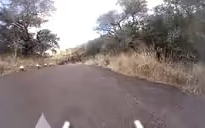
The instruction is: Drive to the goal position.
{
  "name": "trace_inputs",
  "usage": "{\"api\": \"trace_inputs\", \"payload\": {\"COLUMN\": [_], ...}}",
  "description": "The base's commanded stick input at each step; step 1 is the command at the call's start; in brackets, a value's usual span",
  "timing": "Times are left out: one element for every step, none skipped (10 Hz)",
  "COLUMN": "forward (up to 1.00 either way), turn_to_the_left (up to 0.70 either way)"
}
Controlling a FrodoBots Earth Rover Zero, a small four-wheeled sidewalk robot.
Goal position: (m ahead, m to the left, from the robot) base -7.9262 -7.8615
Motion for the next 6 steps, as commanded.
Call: {"api": "trace_inputs", "payload": {"forward": [0.00, 0.00, 0.00, 0.00, 0.00, 0.00], "turn_to_the_left": [-0.50, -0.50, -0.50, -0.50, -0.50, -0.50]}}
